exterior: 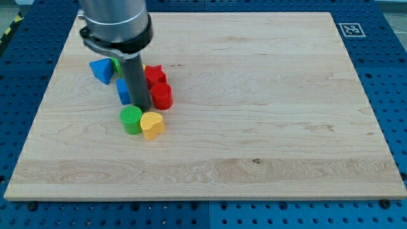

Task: Push the yellow heart towards the right

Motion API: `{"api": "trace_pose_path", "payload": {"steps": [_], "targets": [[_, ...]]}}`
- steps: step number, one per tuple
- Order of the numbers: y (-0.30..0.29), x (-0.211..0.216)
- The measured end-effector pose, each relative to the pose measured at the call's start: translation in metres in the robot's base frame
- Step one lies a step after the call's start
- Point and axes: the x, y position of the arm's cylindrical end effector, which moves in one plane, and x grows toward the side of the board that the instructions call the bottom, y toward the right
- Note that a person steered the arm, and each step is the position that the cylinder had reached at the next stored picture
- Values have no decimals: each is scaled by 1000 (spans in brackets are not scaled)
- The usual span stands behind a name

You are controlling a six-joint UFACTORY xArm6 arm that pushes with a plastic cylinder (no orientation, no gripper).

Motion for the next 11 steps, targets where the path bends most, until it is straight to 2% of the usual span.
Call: {"api": "trace_pose_path", "payload": {"steps": [1,2,3,4,5,6,8,9,10,11], "targets": [[-76,0],[-95,14],[-39,44],[44,64],[134,64],[168,67],[78,78],[76,33],[132,21],[239,40]]}}
